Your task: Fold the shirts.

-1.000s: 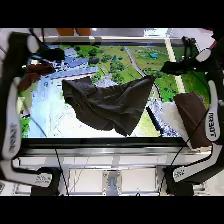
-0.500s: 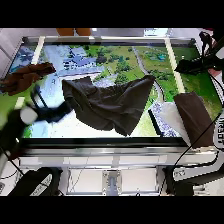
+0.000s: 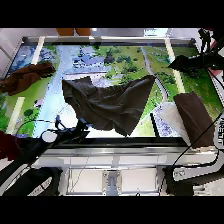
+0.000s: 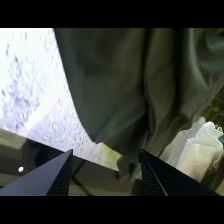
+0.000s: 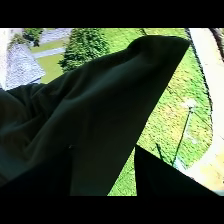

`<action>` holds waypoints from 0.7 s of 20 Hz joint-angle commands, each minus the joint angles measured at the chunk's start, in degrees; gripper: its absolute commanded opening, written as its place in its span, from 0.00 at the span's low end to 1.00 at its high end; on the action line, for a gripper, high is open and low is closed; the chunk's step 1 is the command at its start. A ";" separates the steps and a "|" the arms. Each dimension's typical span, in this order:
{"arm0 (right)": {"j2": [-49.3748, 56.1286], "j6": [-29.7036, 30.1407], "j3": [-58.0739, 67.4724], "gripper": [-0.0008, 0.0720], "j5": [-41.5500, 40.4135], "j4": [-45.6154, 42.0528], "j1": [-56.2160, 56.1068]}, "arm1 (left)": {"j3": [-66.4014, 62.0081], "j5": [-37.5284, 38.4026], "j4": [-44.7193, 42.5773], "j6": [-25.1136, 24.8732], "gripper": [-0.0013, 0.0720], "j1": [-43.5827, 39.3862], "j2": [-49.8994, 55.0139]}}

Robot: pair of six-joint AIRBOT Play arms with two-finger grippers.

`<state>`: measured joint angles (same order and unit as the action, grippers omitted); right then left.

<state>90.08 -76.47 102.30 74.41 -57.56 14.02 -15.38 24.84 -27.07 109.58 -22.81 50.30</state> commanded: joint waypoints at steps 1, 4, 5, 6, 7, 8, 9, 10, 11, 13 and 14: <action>-0.11 0.00 0.02 0.61 0.31 2.99 0.04 | 0.09 -6.86 8.81 -2.49 0.65 -7.02 6.27; -0.48 0.02 0.02 0.61 0.33 3.19 0.04 | -3.93 -8.72 10.80 -5.01 0.65 -9.49 12.26; -0.66 0.02 0.02 0.61 0.33 3.19 0.04 | -6.10 -8.61 10.80 -6.51 0.65 -9.57 14.78; -0.87 0.04 0.02 0.61 0.33 3.17 0.04 | -8.13 -8.41 10.80 -7.30 0.65 -9.57 16.94; -1.22 0.20 0.02 0.61 0.33 3.17 0.04 | -10.34 -8.04 10.80 -7.91 0.65 -9.57 19.26; -1.60 0.55 0.02 0.61 0.37 3.15 0.04 | -12.31 -7.56 10.78 -8.11 0.65 -9.57 21.29; -2.05 1.27 0.02 0.61 0.46 3.15 0.04 | -13.84 -7.23 10.78 -8.61 0.65 -9.57 22.91; -2.51 1.49 0.02 0.61 0.61 3.10 0.04 | -15.15 -7.26 10.78 -8.94 0.57 -9.57 24.44; -2.93 1.51 0.02 0.61 0.87 2.95 0.04 | -15.72 -7.63 10.78 -8.96 0.35 -9.57 25.38; -3.32 1.51 0.02 0.61 2.29 1.73 0.07 | -15.85 -8.09 10.64 -9.16 0.04 -9.46 25.66; -3.26 1.46 -0.04 0.61 4.11 0.79 0.04 | -15.96 -7.91 10.75 -9.18 0.04 -9.16 25.62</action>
<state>87.31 -75.24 102.30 75.88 -55.11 14.06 -29.82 17.06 -16.58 101.23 -32.14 74.24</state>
